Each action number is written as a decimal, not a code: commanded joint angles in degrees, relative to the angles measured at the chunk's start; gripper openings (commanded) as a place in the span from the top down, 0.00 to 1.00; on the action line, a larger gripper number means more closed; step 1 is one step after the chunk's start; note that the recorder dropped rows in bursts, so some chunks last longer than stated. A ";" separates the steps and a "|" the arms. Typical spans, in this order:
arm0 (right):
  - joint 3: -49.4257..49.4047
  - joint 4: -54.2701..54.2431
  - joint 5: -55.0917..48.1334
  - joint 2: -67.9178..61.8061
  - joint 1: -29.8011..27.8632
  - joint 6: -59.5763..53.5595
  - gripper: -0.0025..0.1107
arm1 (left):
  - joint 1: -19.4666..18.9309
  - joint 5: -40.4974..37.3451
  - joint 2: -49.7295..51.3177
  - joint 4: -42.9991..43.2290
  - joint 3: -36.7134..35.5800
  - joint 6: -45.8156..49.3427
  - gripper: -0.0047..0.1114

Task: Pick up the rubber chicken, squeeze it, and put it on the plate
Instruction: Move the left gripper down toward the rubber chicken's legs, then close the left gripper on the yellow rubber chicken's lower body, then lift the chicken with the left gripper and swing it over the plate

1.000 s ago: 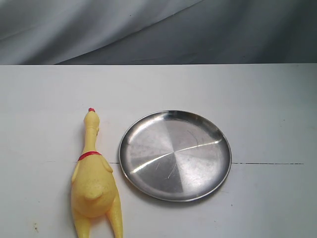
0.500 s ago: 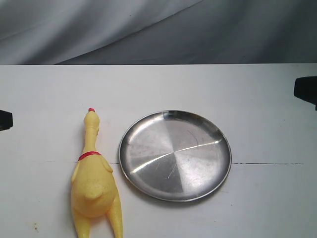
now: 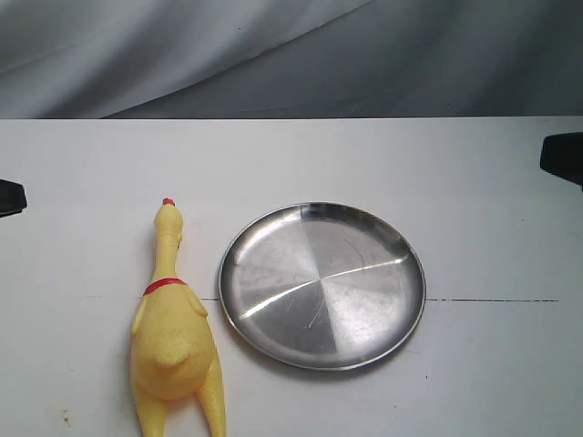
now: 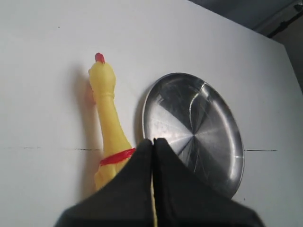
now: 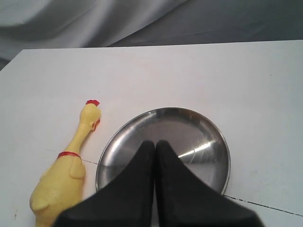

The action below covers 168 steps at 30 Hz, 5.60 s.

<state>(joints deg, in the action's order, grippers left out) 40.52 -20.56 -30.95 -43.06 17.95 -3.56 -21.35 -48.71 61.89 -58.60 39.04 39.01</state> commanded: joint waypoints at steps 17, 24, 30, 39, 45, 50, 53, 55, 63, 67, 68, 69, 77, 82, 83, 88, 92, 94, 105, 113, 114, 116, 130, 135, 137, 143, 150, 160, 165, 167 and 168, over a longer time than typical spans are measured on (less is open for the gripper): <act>0.31 -0.25 0.21 -0.04 0.15 -2.10 0.98 | 13.59 0.25 0.23 15.63 -4.07 -20.90 0.94; 0.31 -0.25 -0.30 -2.82 0.15 -2.23 0.98 | 33.34 9.60 0.23 30.69 -6.67 -48.31 0.94; 0.31 -1.14 -0.77 -6.84 0.25 -2.23 0.98 | 43.85 10.97 2.20 44.39 -6.66 -72.67 0.94; 1.06 -5.07 0.70 -14.65 4.15 -9.91 0.98 | 47.65 11.32 14.24 38.05 -6.66 -75.51 0.66; 4.90 -3.87 0.36 -18.01 4.19 -9.91 0.98 | 47.65 11.88 16.45 37.93 -6.66 -76.61 0.49; 5.02 -3.87 1.13 -18.49 4.19 -9.91 0.98 | 47.65 12.94 16.45 38.71 -6.66 -76.21 0.47; 5.02 -4.10 1.14 -18.52 4.19 -9.91 0.98 | 47.65 12.83 16.45 42.00 -7.01 -75.59 0.47; 5.02 -4.09 1.14 -18.52 4.19 -9.78 0.98 | 47.65 13.11 16.45 42.61 -7.78 -74.91 0.47; 5.02 -4.09 0.79 -18.52 4.19 -9.52 0.98 | 52.84 22.92 16.45 41.43 -10.31 -74.93 0.47; 5.02 -4.52 0.91 -18.52 4.19 -9.50 0.98 | 54.92 24.74 19.21 41.34 -10.31 -75.15 0.47; 5.02 -4.51 0.79 -18.52 4.19 -9.50 0.98 | 54.92 22.53 21.73 41.34 -10.31 -75.15 0.47; 5.02 -4.51 0.79 -18.52 4.19 -9.50 0.98 | 54.92 21.67 22.98 41.34 -10.31 -75.15 0.47; 5.02 -4.51 0.79 -18.52 4.19 -9.50 0.98 | 54.92 27.13 25.60 42.88 -10.31 -74.93 0.45; 5.02 -4.51 0.79 -18.52 4.19 -9.50 0.98 | 54.92 26.59 31.34 44.18 -10.31 -74.93 0.45; 5.02 -4.51 0.79 -18.52 4.19 -9.50 0.98 | 54.92 27.50 32.83 44.55 -10.31 -74.93 0.45; 5.02 -4.51 0.79 -18.52 4.19 -9.50 0.98 | 54.92 28.76 37.49 45.48 -10.31 -74.93 0.46; 5.02 -4.51 0.79 -18.52 4.19 -9.50 0.98 | 54.92 27.34 39.36 45.82 -10.31 -74.93 0.46; 5.02 -4.51 0.79 -18.52 4.19 -9.50 0.98 | 54.92 25.74 39.36 45.95 -10.31 -74.93 0.49; 5.02 -4.51 0.79 -18.52 4.19 -9.50 0.98 | 54.92 17.39 39.36 63.47 -10.31 -88.50 0.67; 5.02 -4.51 0.79 -18.52 4.19 -9.50 0.98 | 54.92 17.41 39.36 64.33 -10.31 -88.15 0.96; 5.02 -4.51 0.79 -18.52 4.19 -9.50 0.98 | 54.92 17.41 39.36 64.33 -10.31 -88.15 0.96; 5.02 -4.51 0.79 -18.52 4.19 -9.50 0.98 | 54.92 17.37 39.14 64.33 -10.31 -88.06 0.96; 5.02 -4.51 0.79 -18.52 4.19 -9.50 0.98 | 54.92 1.90 11.29 75.57 -4.28 -91.76 0.96; 5.02 -4.51 0.79 -18.52 4.19 -9.50 0.98 | 54.92 2.47 2.94 76.56 -2.91 -88.27 0.96; 5.02 -4.51 0.96 -18.52 4.19 -9.15 0.98 | 54.92 2.47 0.83 77.55 -2.76 -87.93 0.96; 5.02 -4.51 2.48 -18.87 4.07 -6.88 0.98 | 54.92 6.37 -4.45 78.56 -2.76 -79.21 0.96; 5.02 -5.33 2.75 -26.99 2.52 -3.43 0.98 | 54.92 14.91 -4.88 73.47 -2.76 -69.80 0.96; 6.23 -27.69 3.02 -37.85 2.52 -17.89 0.98 | 53.58 18.67 -1.88 71.76 -2.66 -68.07 0.96; 10.90 -34.73 -0.15 -40.75 2.52 -23.45 0.98 | 49.02 24.98 3.00 60.84 -2.41 -56.51 0.96; 13.31 -34.62 -1.57 -41.99 2.52 -23.45 0.98 | 46.52 24.39 5.56 53.24 -1.12 -47.81 0.96; 14.30 -34.74 -2.29 -42.49 2.52 -23.45 0.98 | 45.62 24.24 6.50 49.45 -0.24 -44.17 0.96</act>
<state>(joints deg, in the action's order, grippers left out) 52.15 -54.10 -31.38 -84.21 20.67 -25.72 26.77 -26.91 65.98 0.00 36.73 -15.47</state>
